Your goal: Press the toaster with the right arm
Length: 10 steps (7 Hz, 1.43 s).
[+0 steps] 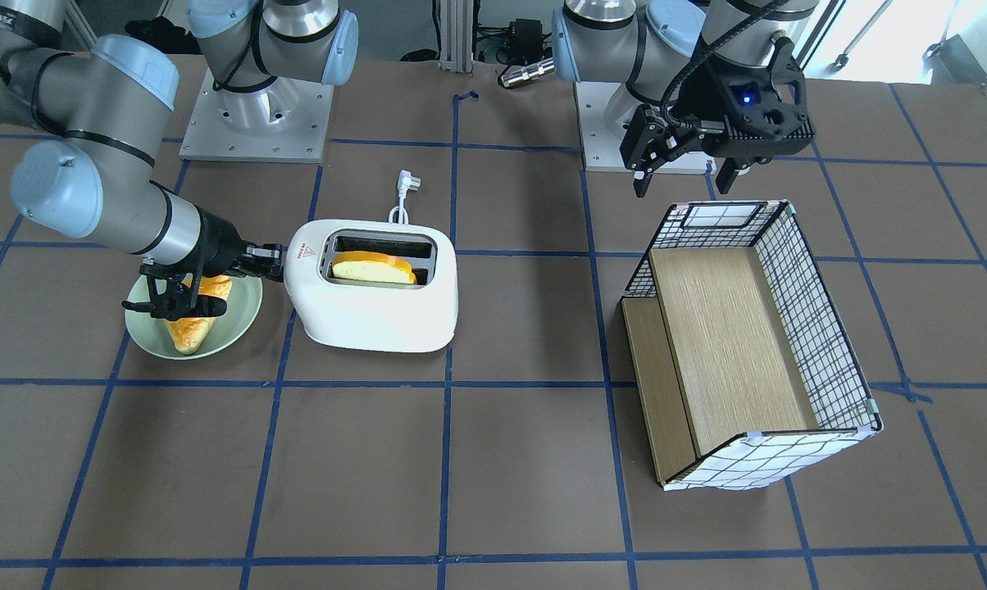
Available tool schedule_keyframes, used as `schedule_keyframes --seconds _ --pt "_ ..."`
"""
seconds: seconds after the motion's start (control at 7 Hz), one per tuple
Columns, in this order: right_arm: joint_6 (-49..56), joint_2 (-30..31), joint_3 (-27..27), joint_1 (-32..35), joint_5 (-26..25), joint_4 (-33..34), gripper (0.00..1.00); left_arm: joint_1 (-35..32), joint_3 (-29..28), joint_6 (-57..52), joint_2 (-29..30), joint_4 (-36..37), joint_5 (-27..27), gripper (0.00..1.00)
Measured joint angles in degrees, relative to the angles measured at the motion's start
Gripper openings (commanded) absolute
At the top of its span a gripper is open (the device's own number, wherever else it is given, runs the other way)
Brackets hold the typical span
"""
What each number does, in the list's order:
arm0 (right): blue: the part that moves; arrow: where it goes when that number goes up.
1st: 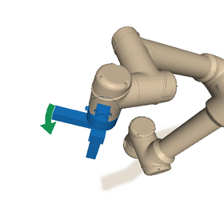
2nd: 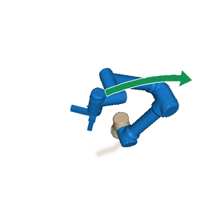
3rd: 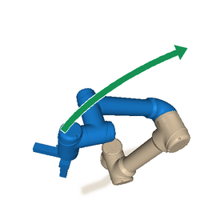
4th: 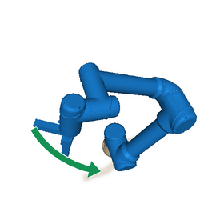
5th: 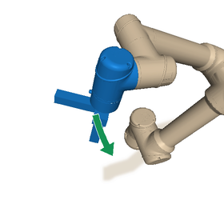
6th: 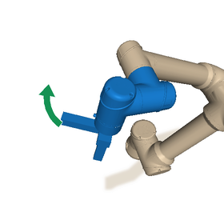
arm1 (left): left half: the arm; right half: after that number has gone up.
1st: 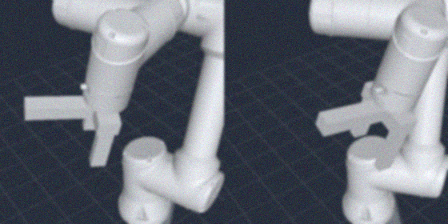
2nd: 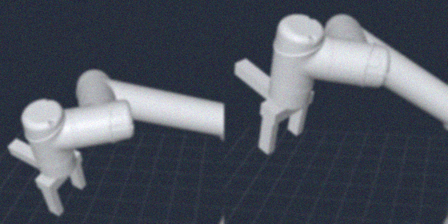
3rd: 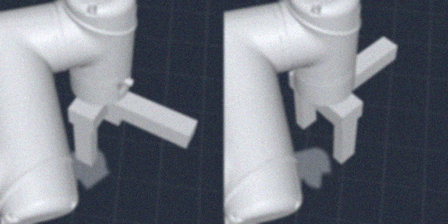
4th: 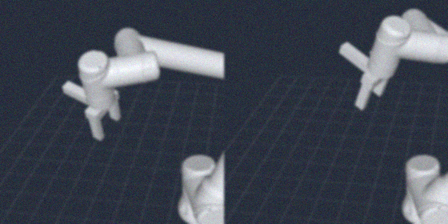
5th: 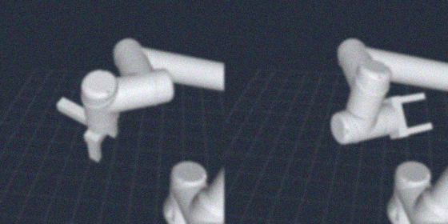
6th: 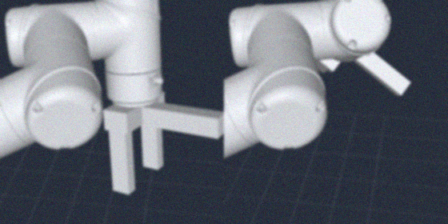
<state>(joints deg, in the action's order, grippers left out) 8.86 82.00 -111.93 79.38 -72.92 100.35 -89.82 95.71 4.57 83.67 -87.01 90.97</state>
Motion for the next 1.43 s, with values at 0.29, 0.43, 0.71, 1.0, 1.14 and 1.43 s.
schedule_keyframes --seconds 0.29,0.43,0.71,1.0,1.14,1.43 --pt "-0.2 0.1 0.1 0.0 -0.2 -0.1 0.00 0.0 0.0 0.0 0.0 0.0 0.0 1.00" --pt "-1.1 0.6 1.1 -0.1 -1.0 -0.3 0.13 0.0 0.0 0.0 0.0 0.0 0.0 1.00" --pt "-4.8 2.8 7.3 0.6 -7.1 -1.3 0.82 0.0 0.0 0.0 0.0 0.0 0.0 1.00" --pt "-6.2 4.7 15.7 1.9 -13.2 -1.9 1.00 0.0 0.0 0.0 0.0 0.0 0.0 1.00" --pt "-6.5 5.0 19.2 3.2 -15.8 -1.8 1.00 0.0 0.0 0.0 0.0 0.0 0.0 1.00" --pt "-6.6 4.5 24.9 7.4 -20.1 -0.1 1.00 0.0 0.0 0.0 0.0 0.0 0.0 1.00"
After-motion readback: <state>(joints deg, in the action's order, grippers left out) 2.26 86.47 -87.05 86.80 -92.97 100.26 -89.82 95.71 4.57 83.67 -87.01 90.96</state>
